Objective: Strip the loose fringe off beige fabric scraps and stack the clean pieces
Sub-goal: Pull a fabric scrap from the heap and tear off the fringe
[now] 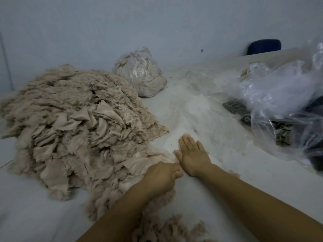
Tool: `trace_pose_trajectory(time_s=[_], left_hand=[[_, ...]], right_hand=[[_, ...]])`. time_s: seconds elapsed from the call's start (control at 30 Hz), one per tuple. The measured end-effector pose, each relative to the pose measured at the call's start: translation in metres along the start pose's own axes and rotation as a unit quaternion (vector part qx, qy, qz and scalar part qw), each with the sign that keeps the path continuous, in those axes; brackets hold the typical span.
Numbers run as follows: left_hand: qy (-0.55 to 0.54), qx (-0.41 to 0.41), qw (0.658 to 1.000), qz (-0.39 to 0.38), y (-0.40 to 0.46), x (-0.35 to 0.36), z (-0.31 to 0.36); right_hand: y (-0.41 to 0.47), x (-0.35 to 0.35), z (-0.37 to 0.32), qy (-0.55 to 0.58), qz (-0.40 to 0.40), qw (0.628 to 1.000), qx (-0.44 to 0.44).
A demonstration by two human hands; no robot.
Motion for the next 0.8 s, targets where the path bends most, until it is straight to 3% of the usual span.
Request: trace_pose_trajectory(time_s=[0.33,0.5,0.67,0.8], left_hand=[[-0.082,0.043,0.995,-0.025,-0.019,-0.011,-0.001],[-0.05,-0.022,0.997,0.048,-0.014,-0.01,-0.007],[-0.015,-0.035,0.996,0.085,0.005,-0.008,0.007],[0.066,0.021,0.994,0.083,0.019,0.0,0.022]], right_hand=[[0.002,0.001,-0.006,0.003,-0.006,1.0,-0.019],[0.005,-0.006,-0.008,0.023,-0.048,0.999,-0.011],[0.014,-0.043,-0.009,0.143,0.119,0.982,0.041],[0.011,-0.018,0.003,0.106,0.071,0.99,0.06]])
Point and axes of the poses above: each hand's wrist, its own y-axis towards the middle knuckle, its own x-axis out of the palm, z = x × y, the point moved 7 cm from there along y, towards the middle knuckle, and after that the axes turned 3 degrees about x, right-handed, at the moved point
